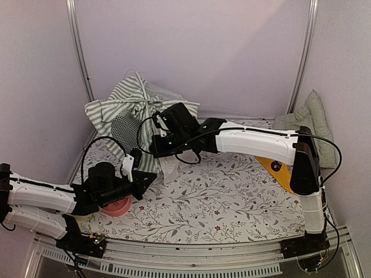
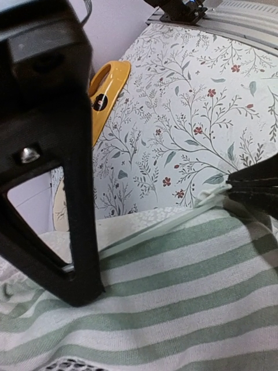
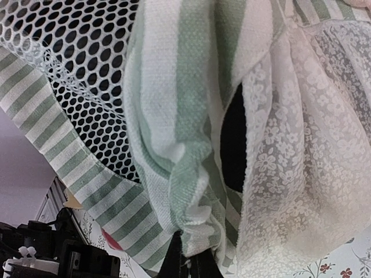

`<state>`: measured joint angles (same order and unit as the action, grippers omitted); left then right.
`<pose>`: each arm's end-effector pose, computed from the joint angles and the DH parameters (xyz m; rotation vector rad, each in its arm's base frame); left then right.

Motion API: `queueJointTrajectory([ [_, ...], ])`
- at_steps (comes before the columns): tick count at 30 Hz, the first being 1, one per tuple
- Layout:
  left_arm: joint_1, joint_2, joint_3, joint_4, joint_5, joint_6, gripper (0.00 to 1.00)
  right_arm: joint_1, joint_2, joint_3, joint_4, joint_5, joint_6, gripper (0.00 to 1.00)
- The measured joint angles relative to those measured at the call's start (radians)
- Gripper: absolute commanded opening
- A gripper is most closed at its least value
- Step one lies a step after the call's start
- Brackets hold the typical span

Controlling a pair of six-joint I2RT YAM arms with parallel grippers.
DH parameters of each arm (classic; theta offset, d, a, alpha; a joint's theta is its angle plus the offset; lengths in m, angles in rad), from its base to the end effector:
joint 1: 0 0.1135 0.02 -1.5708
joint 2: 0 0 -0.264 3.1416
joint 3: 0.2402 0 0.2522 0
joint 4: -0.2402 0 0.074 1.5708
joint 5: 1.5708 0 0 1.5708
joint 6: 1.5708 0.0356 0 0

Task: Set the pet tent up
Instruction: Adjust the tent pole in the pole socket of the pet tent.

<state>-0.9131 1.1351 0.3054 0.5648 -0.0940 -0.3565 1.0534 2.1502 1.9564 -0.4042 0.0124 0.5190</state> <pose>0.1395 -0.1751 0.1840 0.4586 1.8552 -0.7939 0.2512 0.4405 0.2844 -0.6019 2.2276 0.8533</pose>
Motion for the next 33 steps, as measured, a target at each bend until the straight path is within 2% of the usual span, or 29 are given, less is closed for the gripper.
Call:
queueJointTrajectory([
  [33, 0.013, 0.089, -0.015, 0.042, -0.014, -0.018, 0.00, -0.007, 0.000, -0.019, 0.010, -0.026, 0.003, 0.00],
])
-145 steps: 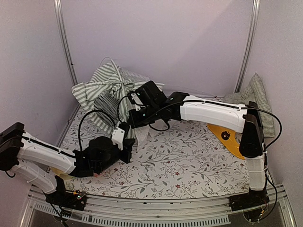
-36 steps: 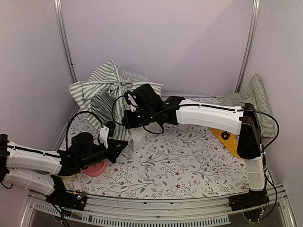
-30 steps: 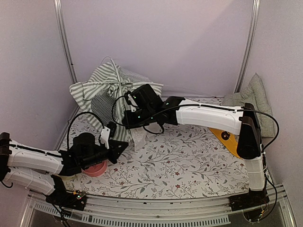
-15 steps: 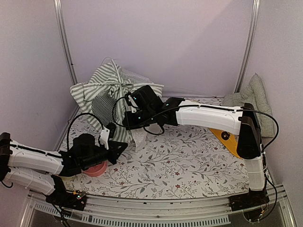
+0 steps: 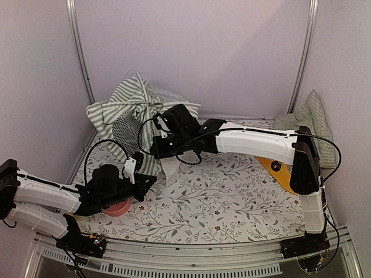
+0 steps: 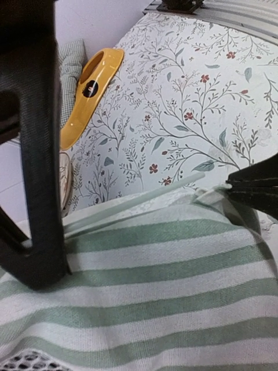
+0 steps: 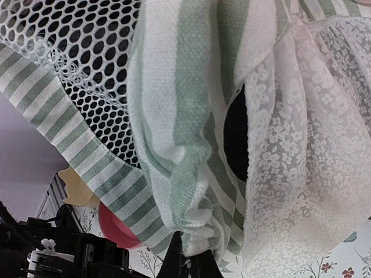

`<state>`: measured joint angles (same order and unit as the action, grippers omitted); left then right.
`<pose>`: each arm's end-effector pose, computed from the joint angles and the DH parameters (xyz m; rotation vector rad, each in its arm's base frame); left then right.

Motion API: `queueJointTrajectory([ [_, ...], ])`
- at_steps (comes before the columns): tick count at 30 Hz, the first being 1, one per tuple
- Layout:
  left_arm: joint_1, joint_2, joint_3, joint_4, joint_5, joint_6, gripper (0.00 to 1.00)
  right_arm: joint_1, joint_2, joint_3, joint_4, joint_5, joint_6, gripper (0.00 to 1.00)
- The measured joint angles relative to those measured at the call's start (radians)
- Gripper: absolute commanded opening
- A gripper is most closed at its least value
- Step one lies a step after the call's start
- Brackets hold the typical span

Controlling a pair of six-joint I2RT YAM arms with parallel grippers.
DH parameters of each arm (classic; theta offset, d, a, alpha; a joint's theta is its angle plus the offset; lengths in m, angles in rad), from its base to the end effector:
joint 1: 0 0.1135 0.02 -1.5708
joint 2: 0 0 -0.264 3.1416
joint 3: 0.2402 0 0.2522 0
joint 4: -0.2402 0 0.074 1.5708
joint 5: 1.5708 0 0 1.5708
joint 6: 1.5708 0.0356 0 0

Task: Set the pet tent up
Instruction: Adjust the tent pole in the pole socket of the pet tent, then place the tent at the center of the board.

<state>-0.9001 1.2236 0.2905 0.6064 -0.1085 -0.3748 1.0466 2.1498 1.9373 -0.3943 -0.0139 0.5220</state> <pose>0.1446 -0.1761 0.1655 0.4370 1.9202 -0.7539 0.2531 0.4388 0.2790 -0.6109 2.2428 0.8704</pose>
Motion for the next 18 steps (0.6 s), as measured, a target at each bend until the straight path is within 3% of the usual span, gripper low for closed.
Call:
queueJointTrajectory([
  [18, 0.002, -0.105, -0.002, -0.036, 0.031, -0.003, 0.00, -0.008, 0.000, 0.000, 0.020, -0.002, 0.009, 0.00],
])
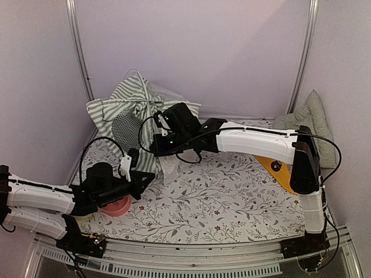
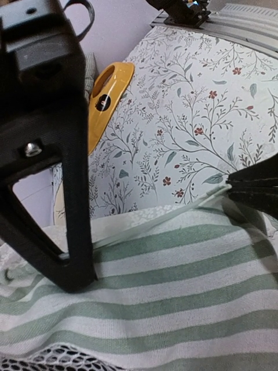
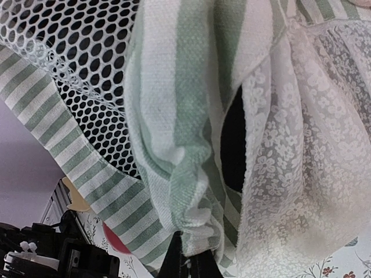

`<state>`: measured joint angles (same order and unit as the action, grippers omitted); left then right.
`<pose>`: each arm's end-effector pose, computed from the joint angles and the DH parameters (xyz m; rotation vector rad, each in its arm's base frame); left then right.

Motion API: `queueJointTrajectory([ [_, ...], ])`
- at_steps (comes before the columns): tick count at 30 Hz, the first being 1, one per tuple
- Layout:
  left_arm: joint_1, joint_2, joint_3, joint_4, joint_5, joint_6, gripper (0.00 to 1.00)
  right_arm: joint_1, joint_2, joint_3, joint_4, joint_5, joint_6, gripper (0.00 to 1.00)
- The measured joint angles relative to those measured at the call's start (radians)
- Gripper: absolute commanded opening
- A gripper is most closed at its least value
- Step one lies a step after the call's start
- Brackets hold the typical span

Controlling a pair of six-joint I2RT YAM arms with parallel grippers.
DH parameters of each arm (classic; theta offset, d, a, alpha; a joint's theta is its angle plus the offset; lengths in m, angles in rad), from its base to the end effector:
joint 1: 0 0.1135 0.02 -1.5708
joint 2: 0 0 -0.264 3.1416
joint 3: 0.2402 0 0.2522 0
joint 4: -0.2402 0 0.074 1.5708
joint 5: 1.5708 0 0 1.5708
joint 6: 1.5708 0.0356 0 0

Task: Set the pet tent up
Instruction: Place the tent at the center of the board.

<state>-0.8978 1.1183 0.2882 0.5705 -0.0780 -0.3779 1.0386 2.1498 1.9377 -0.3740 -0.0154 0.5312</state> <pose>0.1393 -0.1703 0.1825 0.4353 1.8597 -0.8144 0.2572 0.4379 0.2809 -0.5878 2.2290 0.8865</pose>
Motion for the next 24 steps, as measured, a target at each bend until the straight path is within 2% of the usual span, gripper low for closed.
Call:
queueJointTrajectory([
  [14, 0.056, 0.045, 0.031, 0.057, 0.023, -0.081, 0.00, 0.006, 0.000, -0.062, 0.068, 0.007, 0.016, 0.00],
  [24, 0.064, 0.093, 0.057, 0.037, -0.078, -0.180, 0.00, 0.019, -0.043, -0.206, 0.132, 0.000, 0.038, 0.00],
])
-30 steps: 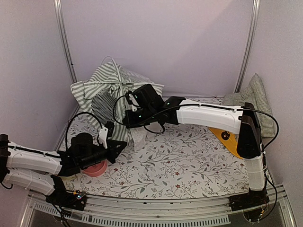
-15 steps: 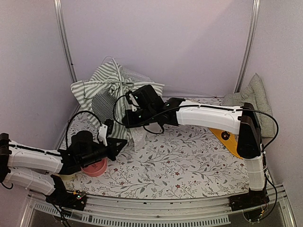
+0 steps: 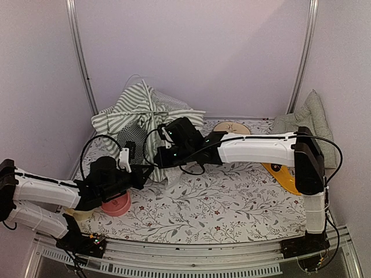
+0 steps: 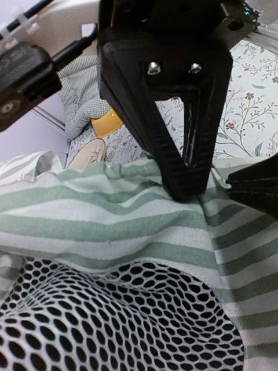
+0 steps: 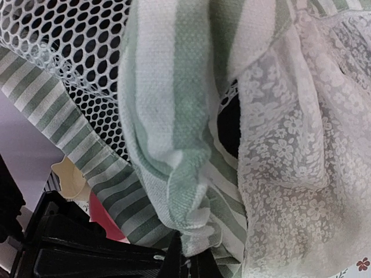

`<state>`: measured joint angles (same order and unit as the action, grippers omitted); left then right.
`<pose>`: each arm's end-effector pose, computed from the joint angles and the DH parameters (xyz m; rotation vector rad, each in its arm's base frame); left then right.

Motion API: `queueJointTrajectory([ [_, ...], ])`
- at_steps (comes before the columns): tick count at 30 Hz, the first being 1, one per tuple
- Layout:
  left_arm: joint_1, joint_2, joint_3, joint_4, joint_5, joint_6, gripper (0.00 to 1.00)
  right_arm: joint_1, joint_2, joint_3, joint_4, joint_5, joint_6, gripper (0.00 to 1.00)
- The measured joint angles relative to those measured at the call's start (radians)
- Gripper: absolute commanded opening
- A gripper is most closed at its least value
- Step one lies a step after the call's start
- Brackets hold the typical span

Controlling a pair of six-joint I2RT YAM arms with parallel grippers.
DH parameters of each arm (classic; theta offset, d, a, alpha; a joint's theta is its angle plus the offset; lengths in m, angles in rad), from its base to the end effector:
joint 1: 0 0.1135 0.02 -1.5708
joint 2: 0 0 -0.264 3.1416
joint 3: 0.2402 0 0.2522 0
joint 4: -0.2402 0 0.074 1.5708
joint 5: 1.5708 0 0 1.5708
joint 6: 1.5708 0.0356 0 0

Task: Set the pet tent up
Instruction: Place the tent at the center of the board.

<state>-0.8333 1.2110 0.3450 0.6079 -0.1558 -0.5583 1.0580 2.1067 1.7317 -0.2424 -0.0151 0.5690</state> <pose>0.1635 -0.1717 0.1850 0.1476 1.9025 -0.8263 0.2419 0.4308 0.2431 -0.5769 2.2744 0.8927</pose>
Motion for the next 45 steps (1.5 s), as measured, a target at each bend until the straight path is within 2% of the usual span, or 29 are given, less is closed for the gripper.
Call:
queueJointTrajectory([
  [3, -0.003, 0.027, 0.001, 0.011, 0.018, -0.027, 0.00, 0.000, -0.030, -0.069, 0.034, -0.002, 0.000, 0.00],
  [7, -0.032, 0.128, 0.002, 0.052, 0.090, -0.060, 0.00, 0.002, -0.094, -0.244, 0.093, -0.002, -0.004, 0.00],
  [11, -0.042, 0.263, 0.046, 0.100, 0.079, -0.077, 0.00, 0.002, -0.127, -0.398, 0.002, 0.023, -0.014, 0.00],
  [13, -0.050, 0.323, 0.088, 0.120, 0.082, -0.080, 0.11, 0.002, -0.127, -0.448, -0.034, 0.040, -0.019, 0.00],
  [16, -0.068, 0.381, 0.155, 0.138, 0.097, -0.079, 0.22, -0.002, -0.156, -0.489, -0.024, 0.042, -0.025, 0.00],
  [21, -0.122, 0.331, 0.239, 0.058, 0.108, -0.043, 0.26, -0.006, -0.216, -0.575, -0.012, 0.040, -0.055, 0.00],
  [25, -0.130, 0.180, 0.294, -0.123, 0.066, -0.030, 0.29, -0.006, -0.240, -0.588, -0.035, 0.035, -0.087, 0.01],
  [28, -0.100, 0.063, 0.334, -0.256, 0.033, -0.034, 0.34, -0.007, -0.245, -0.587, -0.058, 0.035, -0.105, 0.07],
  [31, -0.019, -0.028, 0.380, -0.376, 0.005, -0.027, 0.40, -0.007, -0.261, -0.587, -0.097, 0.034, -0.127, 0.10],
  [35, 0.079, -0.071, 0.435, -0.520, -0.003, 0.014, 0.44, -0.007, -0.289, -0.586, -0.151, 0.027, -0.149, 0.17],
  [39, 0.134, -0.065, 0.447, -0.636, 0.052, 0.064, 0.45, -0.007, -0.303, -0.571, -0.201, 0.020, -0.166, 0.32],
  [45, 0.138, -0.017, 0.447, -0.720, 0.172, 0.122, 0.44, -0.008, -0.348, -0.562, -0.261, 0.002, -0.169, 0.55],
])
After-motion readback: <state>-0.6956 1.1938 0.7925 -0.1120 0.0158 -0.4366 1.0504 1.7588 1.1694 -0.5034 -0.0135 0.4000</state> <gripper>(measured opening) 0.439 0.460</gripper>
